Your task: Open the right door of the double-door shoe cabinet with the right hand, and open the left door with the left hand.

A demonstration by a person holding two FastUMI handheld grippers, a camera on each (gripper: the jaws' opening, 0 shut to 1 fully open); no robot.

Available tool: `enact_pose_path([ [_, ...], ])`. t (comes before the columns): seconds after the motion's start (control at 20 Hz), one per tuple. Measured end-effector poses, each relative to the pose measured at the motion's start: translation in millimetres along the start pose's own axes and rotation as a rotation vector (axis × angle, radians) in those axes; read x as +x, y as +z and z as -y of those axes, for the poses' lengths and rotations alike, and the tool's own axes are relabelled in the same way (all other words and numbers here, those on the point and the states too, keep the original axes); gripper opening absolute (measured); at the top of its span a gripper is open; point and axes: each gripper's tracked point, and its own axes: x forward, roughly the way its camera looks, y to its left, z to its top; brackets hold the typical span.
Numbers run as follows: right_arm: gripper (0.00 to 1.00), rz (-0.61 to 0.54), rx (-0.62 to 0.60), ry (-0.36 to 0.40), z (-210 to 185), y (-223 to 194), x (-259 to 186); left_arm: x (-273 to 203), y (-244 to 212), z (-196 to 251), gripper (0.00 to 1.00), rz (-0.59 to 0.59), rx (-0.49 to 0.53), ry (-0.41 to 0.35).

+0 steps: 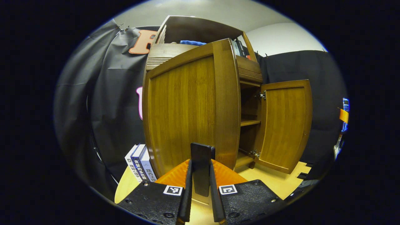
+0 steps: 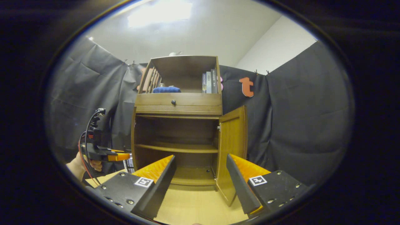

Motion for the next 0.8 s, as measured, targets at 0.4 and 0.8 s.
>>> enact_pose_path([
  [0.4,0.94,-0.007,0.013,-0.02,4.5,-2.9,-1.2,-26.4,0.5,-27.9,0.24,0.012,0.005,0.08],
  [0.8,0.94,-0.026,0.005,0.005,-4.9,-13.3,-3.6,-50.6,1.9,-63.8,0.11,0.022,0.053,0.189],
])
